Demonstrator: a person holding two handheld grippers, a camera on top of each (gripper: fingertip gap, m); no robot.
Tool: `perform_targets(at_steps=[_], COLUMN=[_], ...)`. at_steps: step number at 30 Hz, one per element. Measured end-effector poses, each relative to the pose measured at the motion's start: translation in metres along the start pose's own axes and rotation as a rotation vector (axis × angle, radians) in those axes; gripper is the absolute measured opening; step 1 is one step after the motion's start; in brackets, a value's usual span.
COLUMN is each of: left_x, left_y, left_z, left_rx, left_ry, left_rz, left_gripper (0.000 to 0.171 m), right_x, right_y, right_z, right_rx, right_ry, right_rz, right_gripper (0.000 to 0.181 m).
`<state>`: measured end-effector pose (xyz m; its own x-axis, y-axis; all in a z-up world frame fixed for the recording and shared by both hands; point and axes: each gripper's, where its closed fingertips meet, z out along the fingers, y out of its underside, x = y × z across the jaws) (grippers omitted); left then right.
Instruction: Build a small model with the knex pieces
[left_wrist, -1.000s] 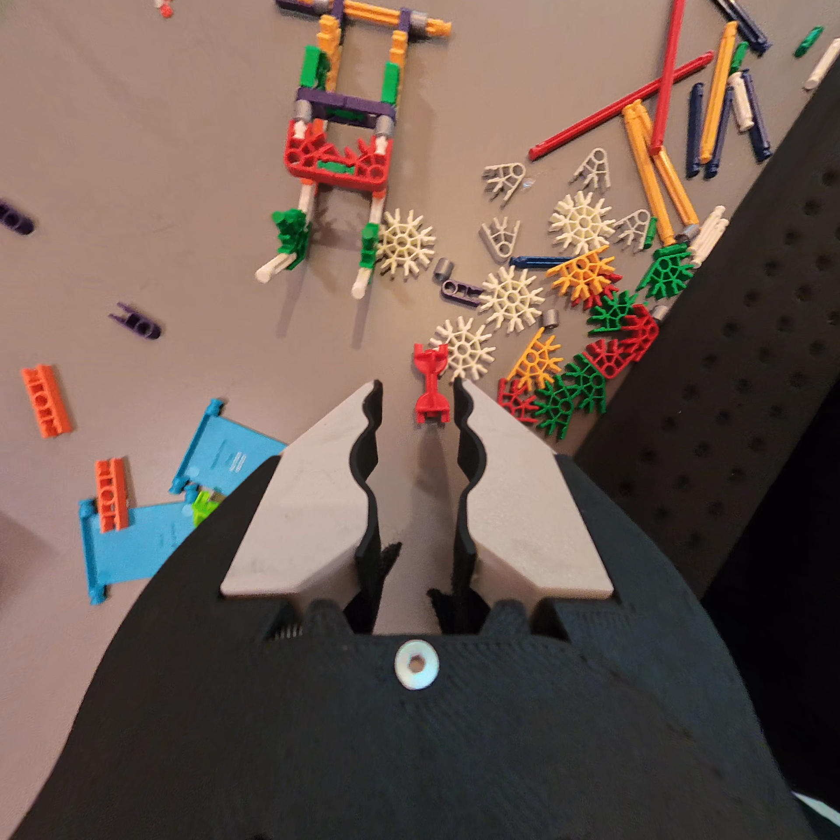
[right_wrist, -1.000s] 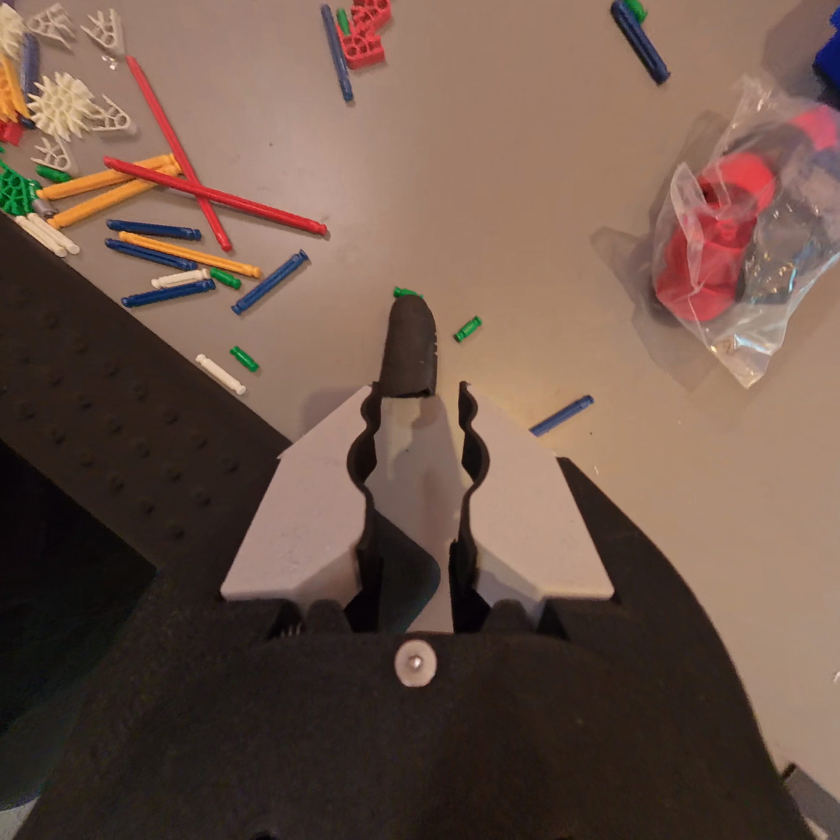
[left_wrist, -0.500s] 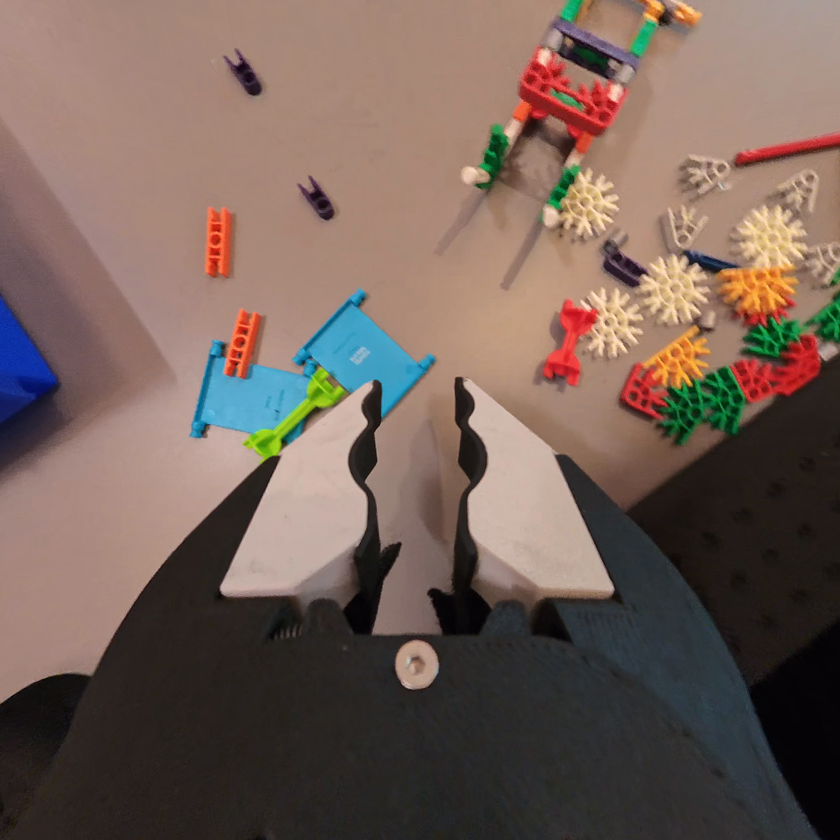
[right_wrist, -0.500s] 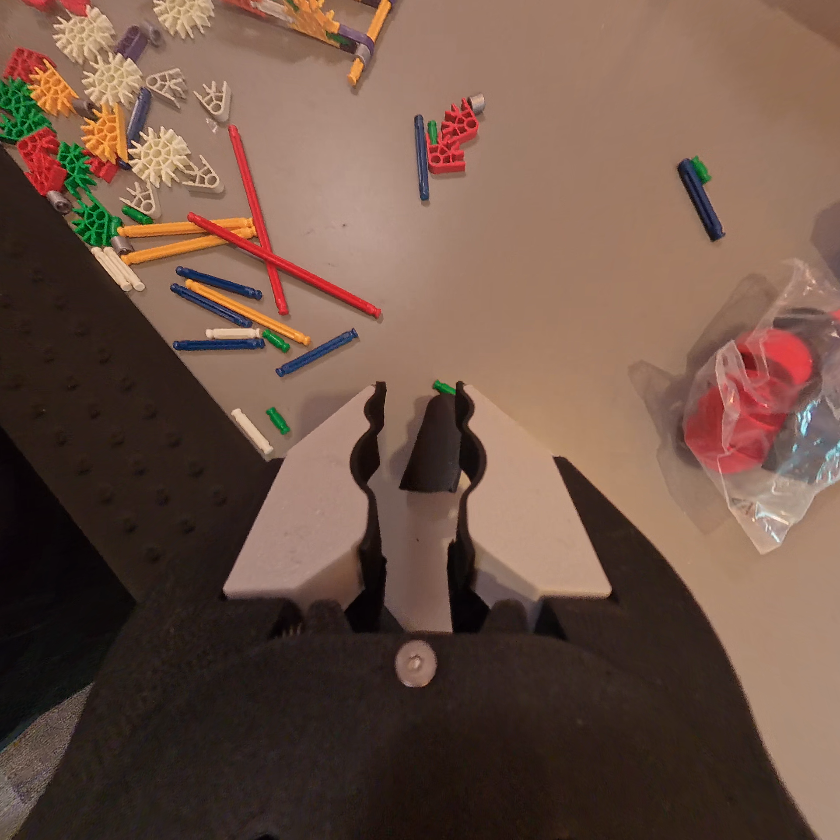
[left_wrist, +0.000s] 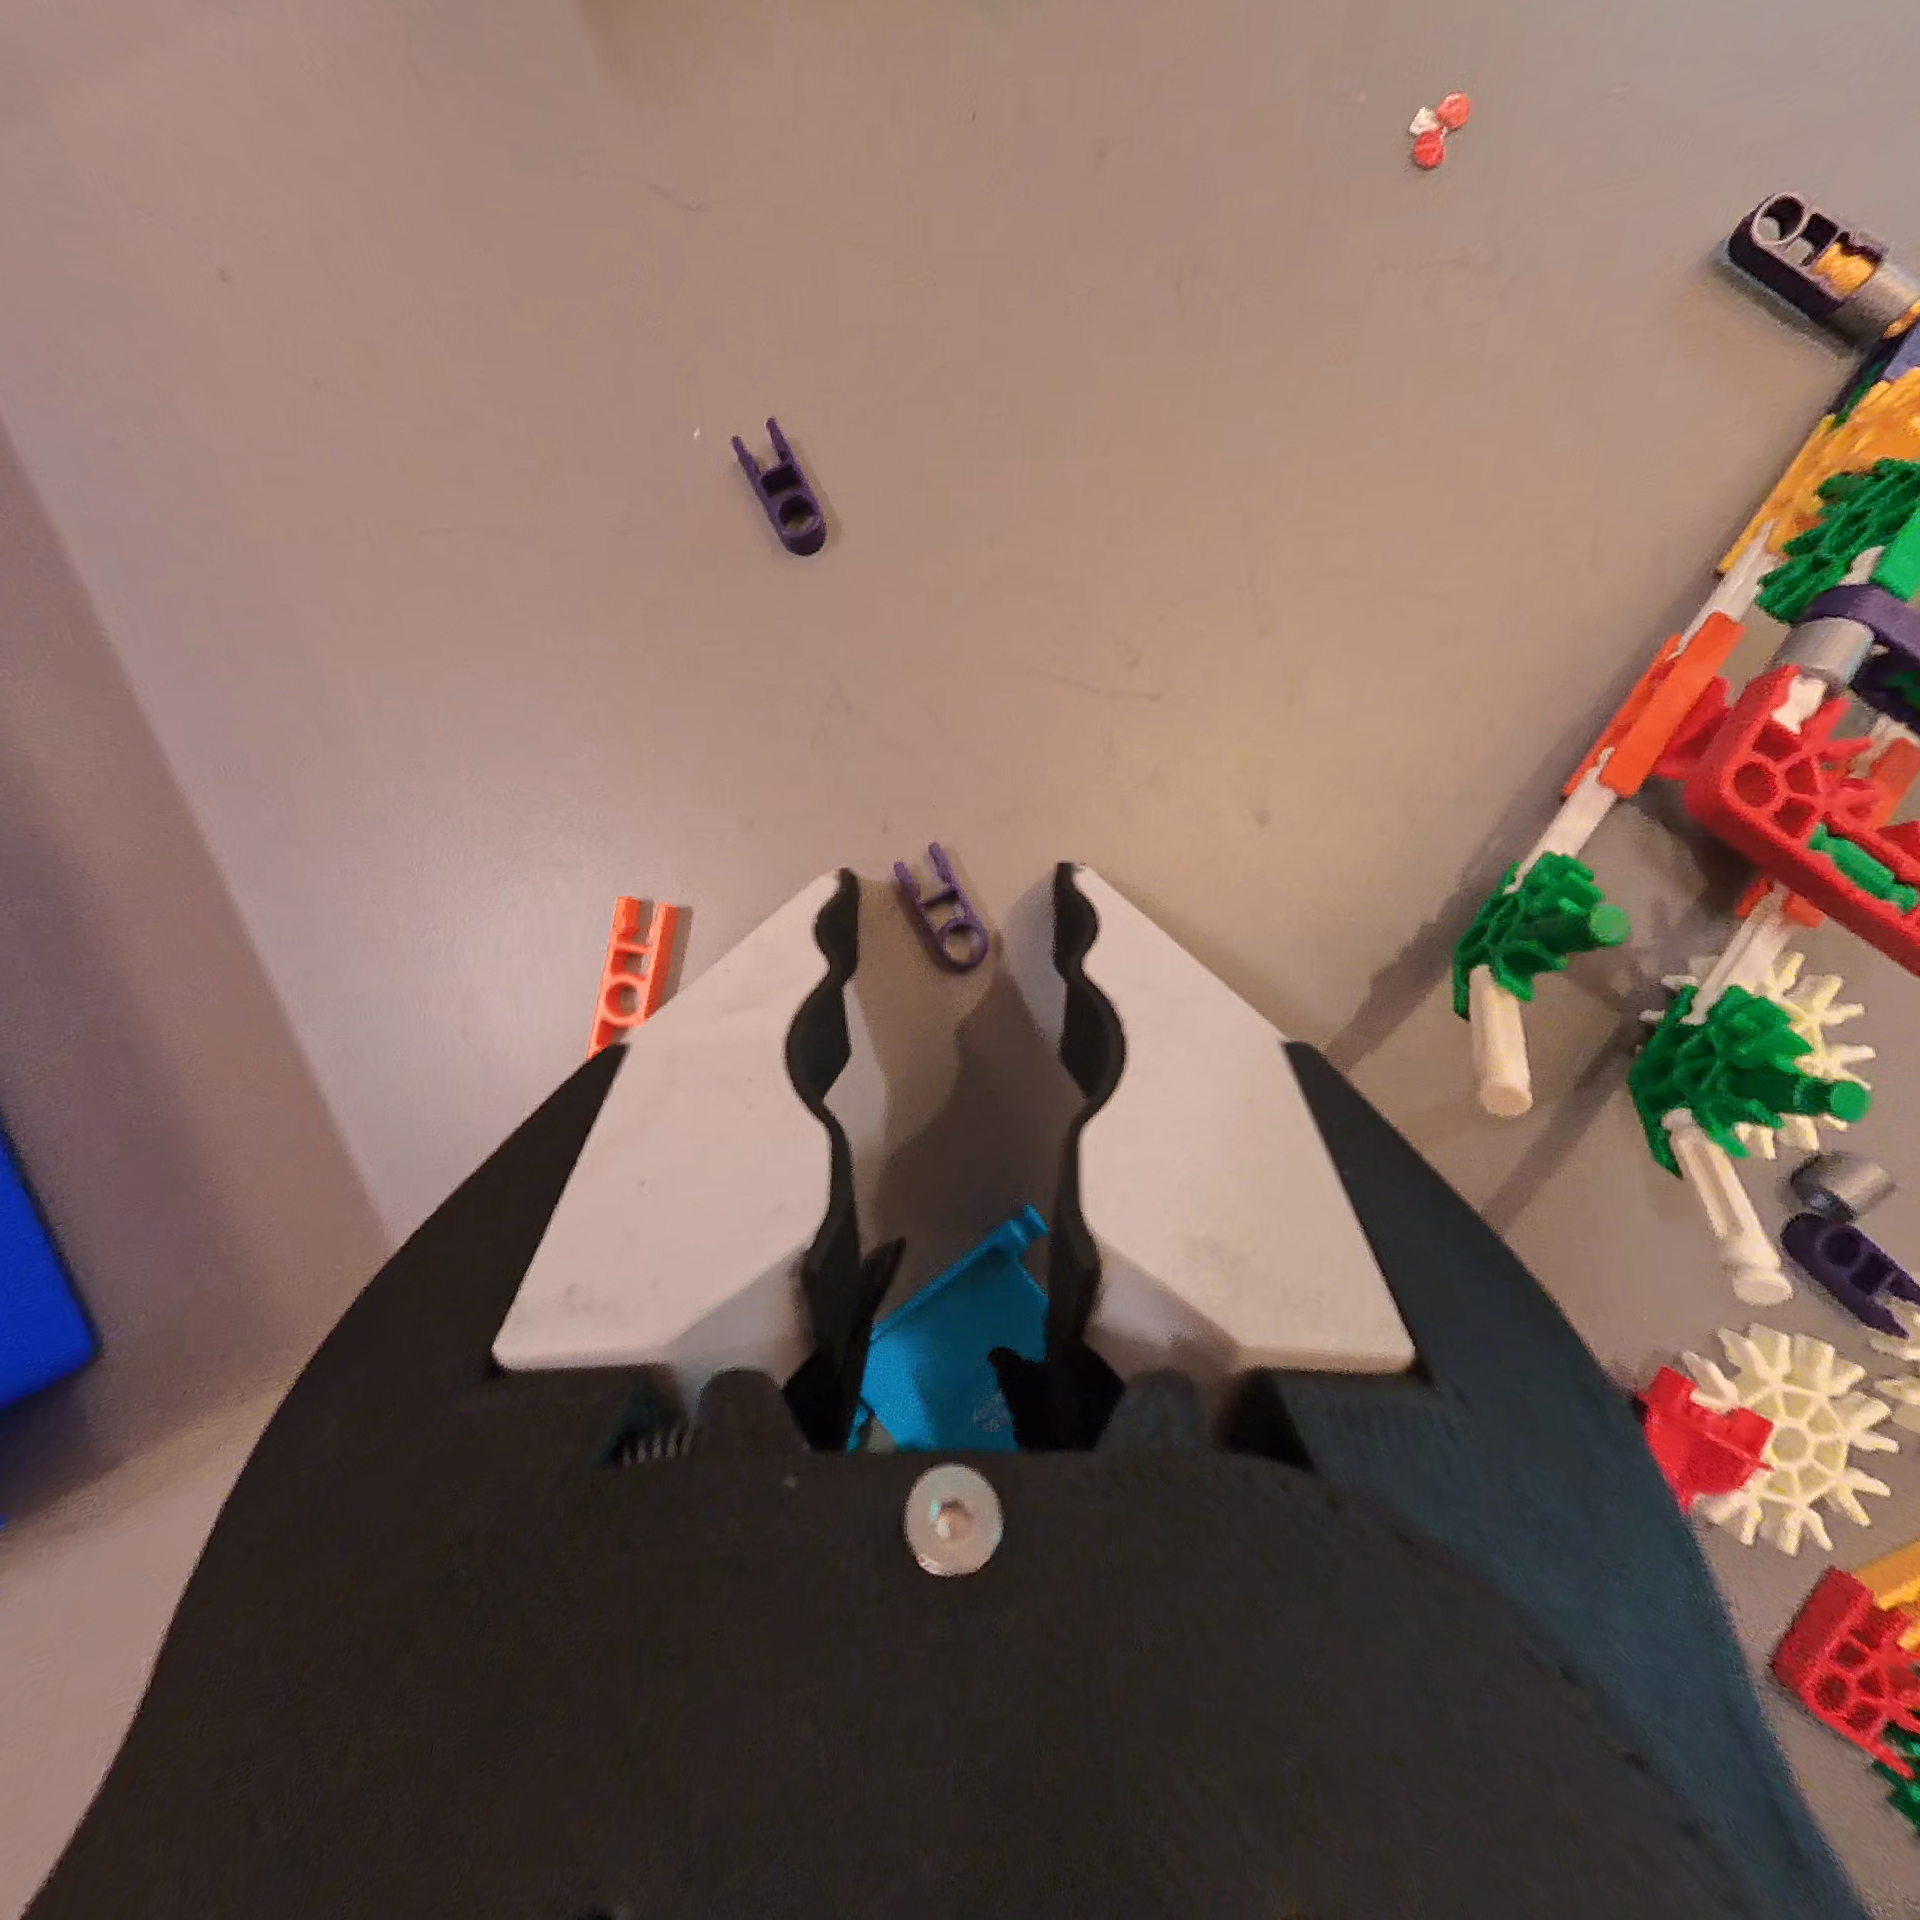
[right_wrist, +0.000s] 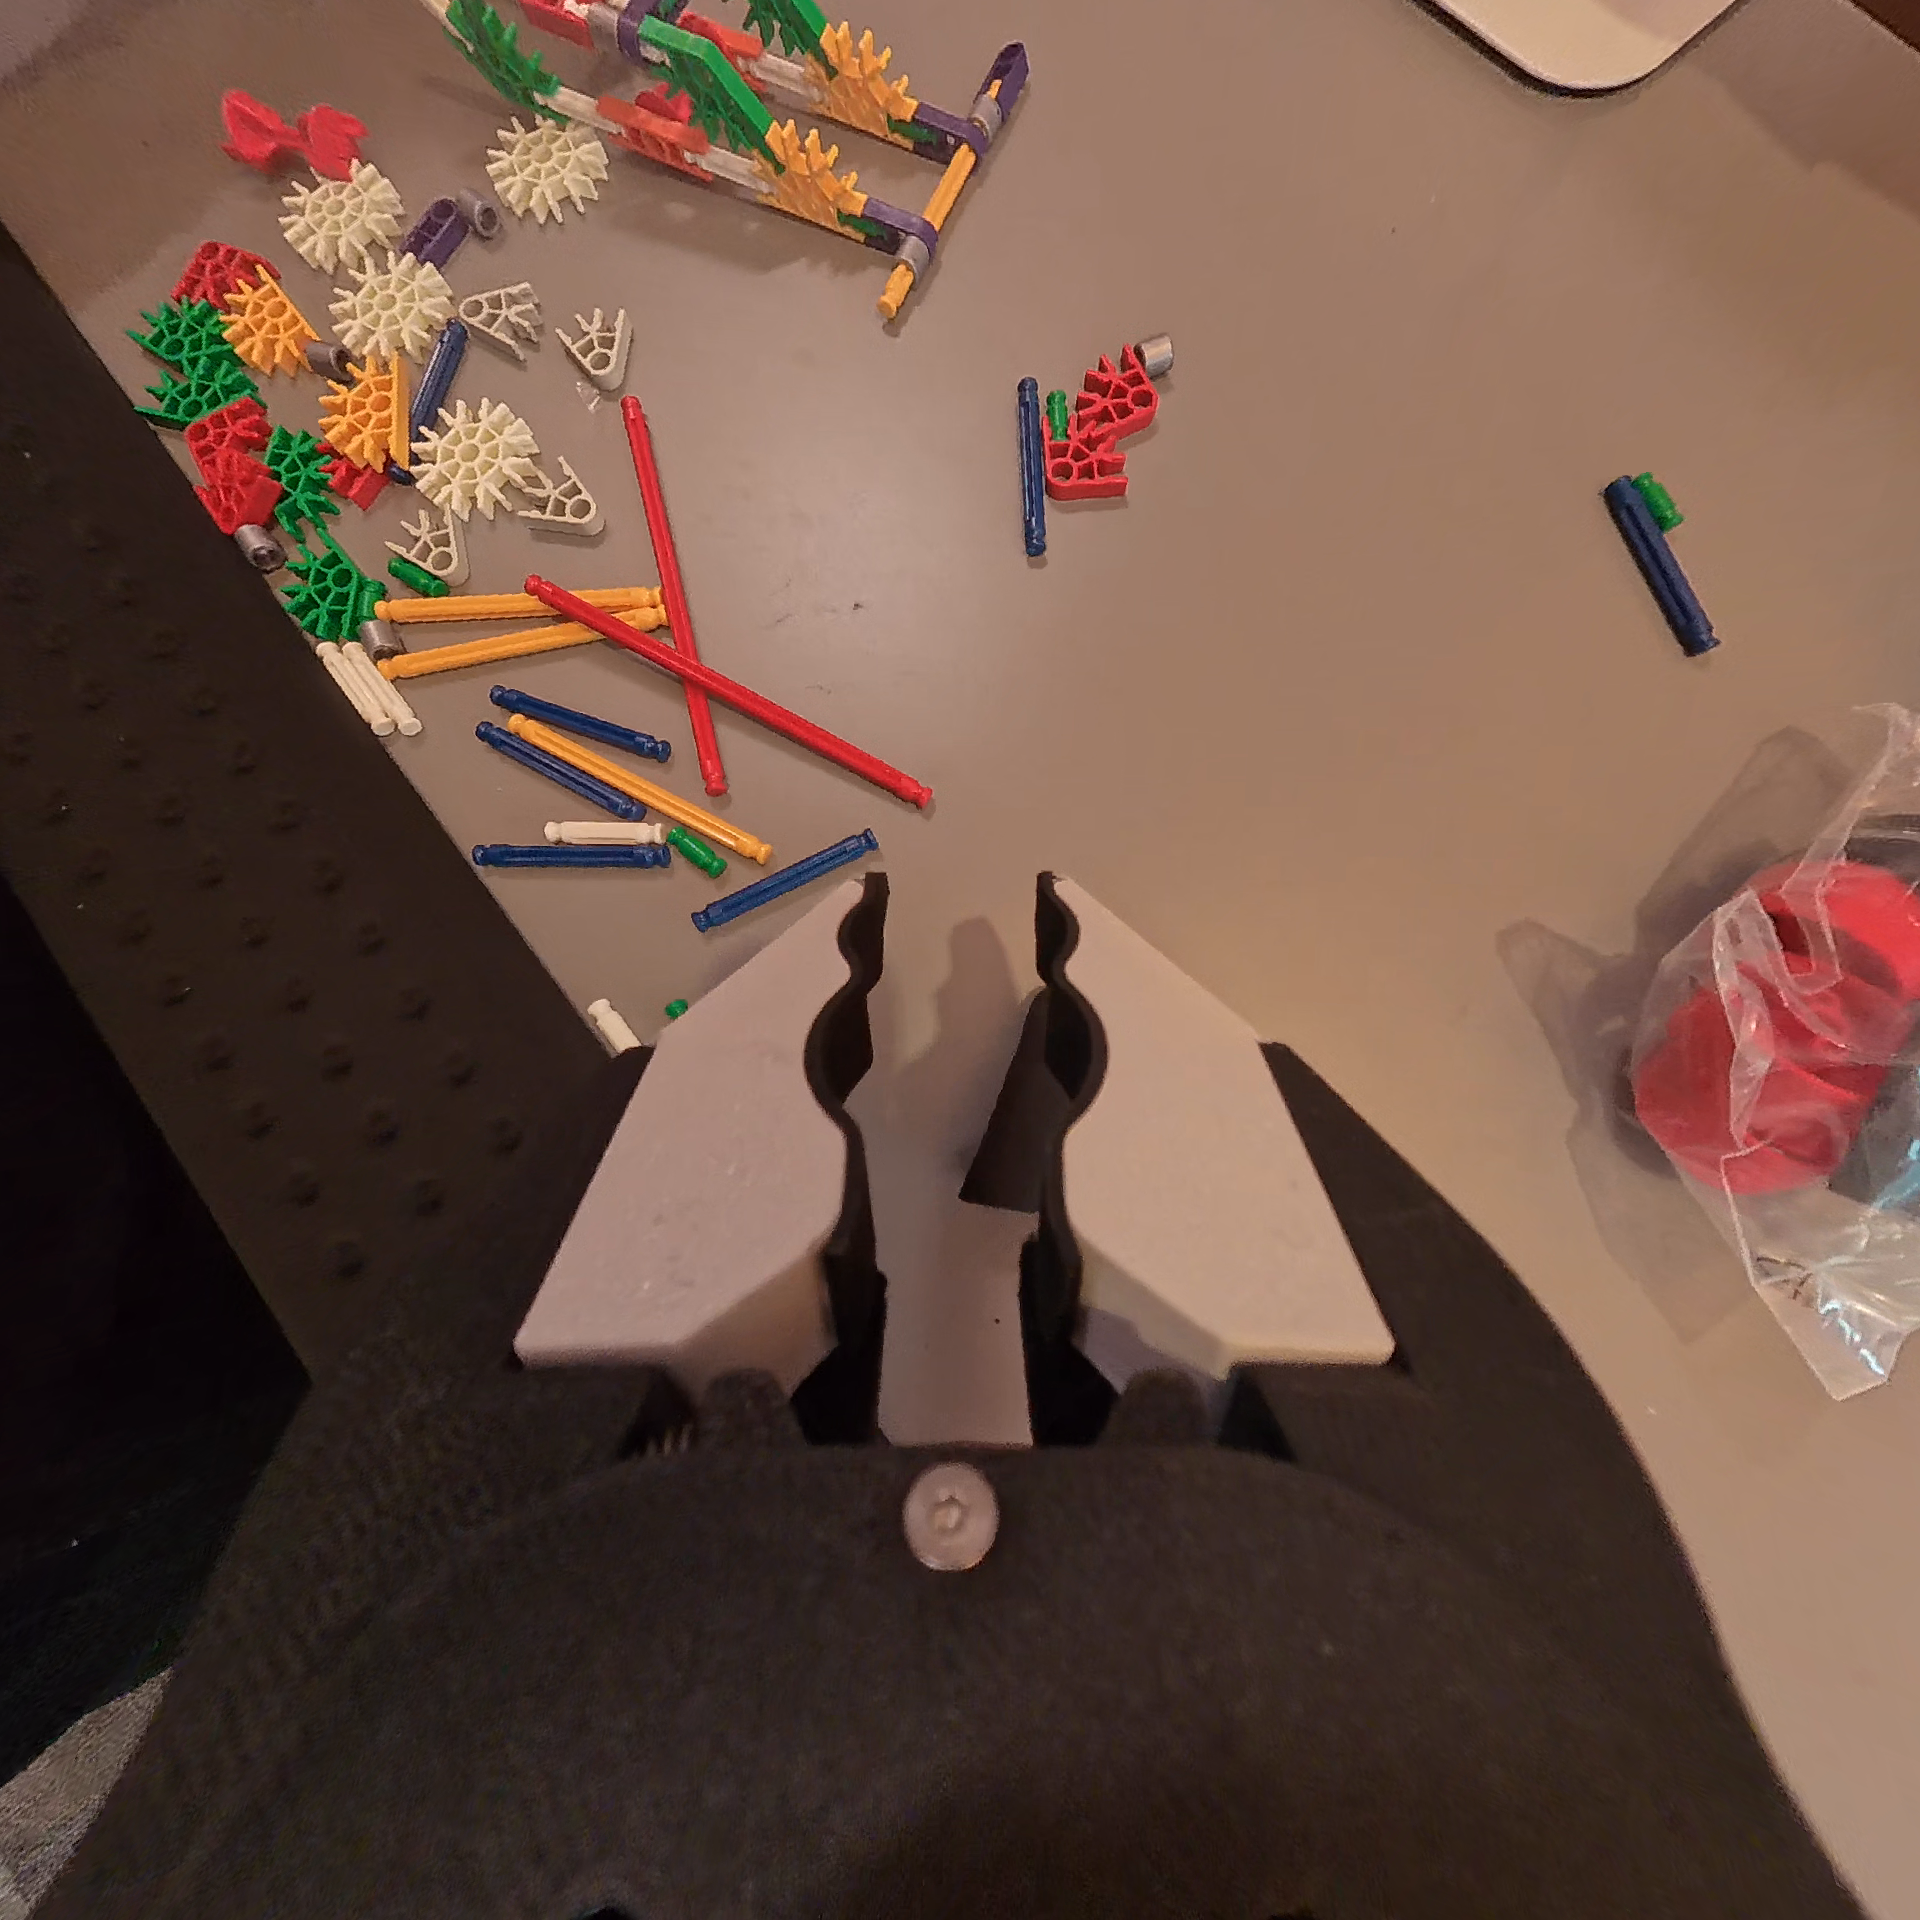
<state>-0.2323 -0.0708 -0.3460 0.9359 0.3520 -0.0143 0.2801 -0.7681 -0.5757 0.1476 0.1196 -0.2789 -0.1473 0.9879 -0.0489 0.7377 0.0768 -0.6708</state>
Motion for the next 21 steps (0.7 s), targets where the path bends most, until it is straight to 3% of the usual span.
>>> perform_targets(at_steps=[5, 12, 16, 21], left_x=[0.001, 0.008, 0.018, 0.068], left_y=[-0.008, -0.011, -0.033, -0.076], left_z=[0.006, 0.001, -0.029, -0.095], left_rx=[0.007, 0.062, 0.219, 0.506], left_ry=[-0.017, 0.008, 0.072, 0.324], left_rz=[0.022, 0.034, 0.026, 0.018], left_gripper=[0.006, 0.005, 0.005, 0.005], right_x=[0.004, -0.004, -0.027, -0.072], right_y=[-0.003, -0.035, -0.078, -0.163], right_z=[0.001, 0.013, 0.027, 0.038], right_rx=[0.012, 0.052, 0.152, 0.408], right_ry=[0.001, -0.026, -0.096, -0.282], right_rz=[0.006, -0.041, -0.042, 0.05], right_gripper=[0.025, 0.024, 0.025, 0.027])
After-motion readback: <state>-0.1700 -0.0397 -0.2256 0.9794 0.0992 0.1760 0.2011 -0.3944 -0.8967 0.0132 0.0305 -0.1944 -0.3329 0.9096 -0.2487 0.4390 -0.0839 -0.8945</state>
